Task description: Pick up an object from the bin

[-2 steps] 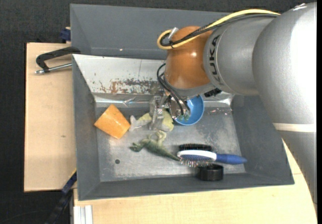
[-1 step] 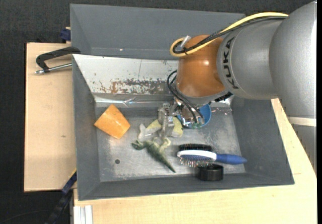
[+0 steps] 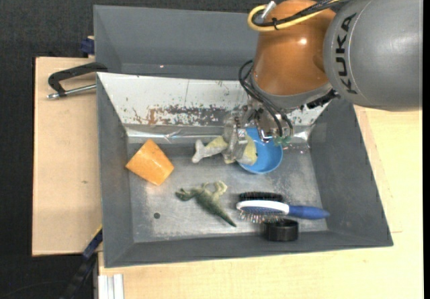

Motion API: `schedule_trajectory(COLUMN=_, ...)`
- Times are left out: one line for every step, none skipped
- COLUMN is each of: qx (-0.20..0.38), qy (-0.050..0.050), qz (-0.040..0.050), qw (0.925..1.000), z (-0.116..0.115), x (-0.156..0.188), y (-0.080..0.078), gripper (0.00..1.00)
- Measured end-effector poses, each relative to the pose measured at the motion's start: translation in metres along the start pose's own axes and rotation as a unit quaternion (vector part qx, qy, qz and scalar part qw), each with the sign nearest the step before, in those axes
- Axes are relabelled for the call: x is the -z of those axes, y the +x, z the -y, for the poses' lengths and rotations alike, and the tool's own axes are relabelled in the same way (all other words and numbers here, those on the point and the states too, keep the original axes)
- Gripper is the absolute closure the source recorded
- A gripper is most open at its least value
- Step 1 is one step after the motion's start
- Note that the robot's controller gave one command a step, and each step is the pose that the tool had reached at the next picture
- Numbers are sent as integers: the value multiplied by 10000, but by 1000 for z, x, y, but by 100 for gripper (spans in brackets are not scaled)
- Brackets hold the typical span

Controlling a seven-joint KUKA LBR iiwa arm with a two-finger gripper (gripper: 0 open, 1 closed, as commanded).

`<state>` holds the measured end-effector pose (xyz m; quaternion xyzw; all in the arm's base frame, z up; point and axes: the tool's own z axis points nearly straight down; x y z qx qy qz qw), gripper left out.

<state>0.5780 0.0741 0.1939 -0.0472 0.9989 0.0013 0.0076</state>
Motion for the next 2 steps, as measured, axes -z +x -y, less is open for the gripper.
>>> schedule_trajectory(qx=2941, qy=-1, qz=67, qw=9558, z=20, x=-116, y=39, gripper=100)
schedule_trajectory(qx=2894, qy=4, qz=9, qw=9572, z=14, x=96, y=7, gripper=100)
